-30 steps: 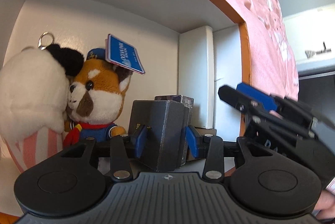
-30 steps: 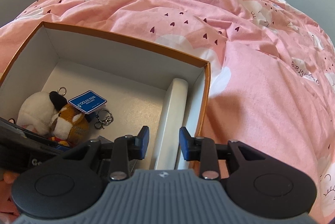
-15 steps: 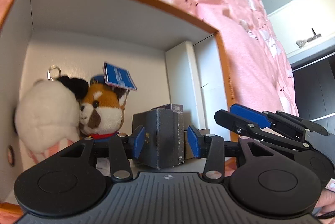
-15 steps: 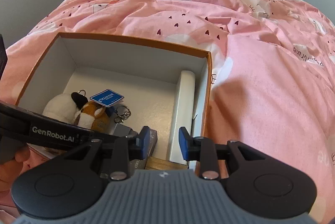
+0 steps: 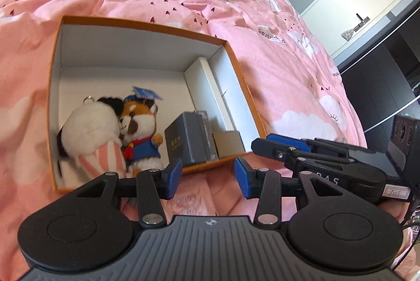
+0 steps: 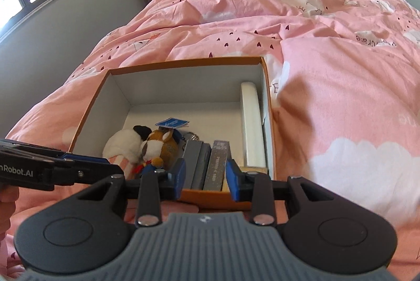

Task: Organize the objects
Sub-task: 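Grasp the pink pouch with the left gripper while the right grasps the pink case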

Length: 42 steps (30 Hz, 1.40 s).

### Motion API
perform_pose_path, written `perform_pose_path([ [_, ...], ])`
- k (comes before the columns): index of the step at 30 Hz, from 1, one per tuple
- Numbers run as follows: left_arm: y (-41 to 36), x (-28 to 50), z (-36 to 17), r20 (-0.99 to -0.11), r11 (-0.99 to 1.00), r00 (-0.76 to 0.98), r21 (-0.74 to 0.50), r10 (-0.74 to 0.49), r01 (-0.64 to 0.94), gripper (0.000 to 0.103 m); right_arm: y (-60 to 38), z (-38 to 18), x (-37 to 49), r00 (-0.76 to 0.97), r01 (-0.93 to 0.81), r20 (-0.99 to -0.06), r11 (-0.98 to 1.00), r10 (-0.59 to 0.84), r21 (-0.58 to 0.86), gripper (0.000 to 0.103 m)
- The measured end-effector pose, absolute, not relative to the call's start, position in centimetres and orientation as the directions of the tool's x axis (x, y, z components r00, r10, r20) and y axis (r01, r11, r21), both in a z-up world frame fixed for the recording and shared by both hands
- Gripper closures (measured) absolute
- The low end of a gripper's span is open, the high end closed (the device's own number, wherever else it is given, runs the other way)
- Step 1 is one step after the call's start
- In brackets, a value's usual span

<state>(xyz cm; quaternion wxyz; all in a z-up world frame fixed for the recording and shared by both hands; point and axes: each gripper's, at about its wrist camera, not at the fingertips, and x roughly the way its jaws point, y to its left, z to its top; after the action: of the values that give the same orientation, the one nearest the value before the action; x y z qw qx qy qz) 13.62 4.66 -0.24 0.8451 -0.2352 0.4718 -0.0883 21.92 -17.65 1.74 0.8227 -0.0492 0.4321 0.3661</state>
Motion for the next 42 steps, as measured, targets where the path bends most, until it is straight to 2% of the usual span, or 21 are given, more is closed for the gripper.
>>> perform_pose_path([
  [14, 2.9, 10.1, -4.4, -0.866, 0.941, 0.432, -0.323, -0.251, -0.1, 0.053, -18.1, -3.2, 17.1, 0.254, -0.606, -0.832, 0.751, 0.493, 0.26, 0.067],
  [20, 3.6, 9.4, -7.1, -0.873, 0.908, 0.389, -0.383, -0.295, -0.17, 0.05, -18.1, -5.3, 15.6, 0.207, -0.583, -0.868, 0.769, 0.452, 0.262, 0.067],
  [22, 3.9, 9.3, -7.7, -0.869, 0.895, 0.388, -0.402, -0.306, -0.194, 0.049, -18.2, -5.6, 15.5, 0.211, -0.576, -0.868, 0.775, 0.45, 0.262, 0.071],
  [28, 4.9, 9.1, -9.2, -0.85, 0.845, 0.396, -0.467, -0.348, -0.261, 0.043, -17.8, -6.4, 15.6, 0.185, -0.574, -0.873, 0.771, 0.451, 0.277, 0.075],
  [42, 5.7, 10.6, -12.2, -0.844, 0.8, 0.362, -0.51, -0.396, -0.316, 0.034, -16.9, -8.9, 16.5, 0.11, -0.554, -0.906, 0.782, 0.408, 0.285, 0.075],
])
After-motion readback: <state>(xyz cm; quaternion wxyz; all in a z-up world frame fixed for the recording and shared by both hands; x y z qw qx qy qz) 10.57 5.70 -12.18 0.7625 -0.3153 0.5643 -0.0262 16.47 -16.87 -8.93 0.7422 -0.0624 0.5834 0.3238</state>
